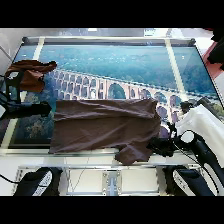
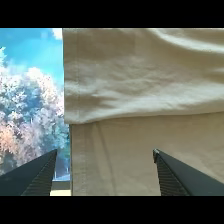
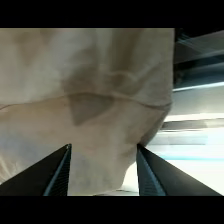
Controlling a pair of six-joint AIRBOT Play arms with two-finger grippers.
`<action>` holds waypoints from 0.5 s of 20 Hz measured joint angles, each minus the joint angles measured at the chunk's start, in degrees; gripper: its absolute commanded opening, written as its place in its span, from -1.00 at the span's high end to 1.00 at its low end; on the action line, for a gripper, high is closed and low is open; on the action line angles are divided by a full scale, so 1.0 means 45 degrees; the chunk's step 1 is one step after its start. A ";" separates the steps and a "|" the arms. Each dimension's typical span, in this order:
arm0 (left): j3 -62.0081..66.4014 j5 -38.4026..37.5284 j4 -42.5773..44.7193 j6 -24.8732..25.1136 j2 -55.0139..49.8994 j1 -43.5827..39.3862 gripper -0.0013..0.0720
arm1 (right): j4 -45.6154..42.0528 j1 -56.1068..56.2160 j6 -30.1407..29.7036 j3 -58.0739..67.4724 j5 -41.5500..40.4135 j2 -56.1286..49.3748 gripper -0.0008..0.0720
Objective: Fold the shirts.
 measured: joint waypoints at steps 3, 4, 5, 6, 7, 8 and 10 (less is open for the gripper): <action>0.0000 -0.0087 0.0000 0.0000 0.0000 0.0005 -0.96 | 0.0024 0.0000 -0.0136 0.0291 0.0219 -0.0068 -0.31; 0.0000 -0.0102 0.0000 0.0000 0.0000 0.0005 -0.96 | 0.0010 0.0000 -0.0199 0.0529 0.0335 -0.0049 -0.31; 0.0000 -0.0117 0.0000 0.0000 0.0000 0.0000 -0.95 | -0.0053 0.0000 -0.0223 0.0792 0.0403 -0.0015 -0.31; 0.0000 -0.0131 0.0000 0.0000 0.0000 0.0000 -0.95 | -0.0209 0.0000 -0.0248 0.1064 0.0549 0.0034 -0.31; 0.0000 -0.0141 0.0000 0.0000 0.0000 0.0005 -0.95 | -0.0389 0.0000 -0.0238 0.1326 0.0724 0.0063 -0.31; 0.0000 -0.0146 0.0000 0.0000 0.0000 0.0005 -0.96 | -0.0607 0.0000 -0.0141 0.1486 0.0894 0.0087 -0.31; 0.0000 -0.0151 0.0000 0.0000 0.0000 0.0000 -0.95 | -0.1010 0.0000 0.0136 0.1535 0.1243 0.0107 -0.31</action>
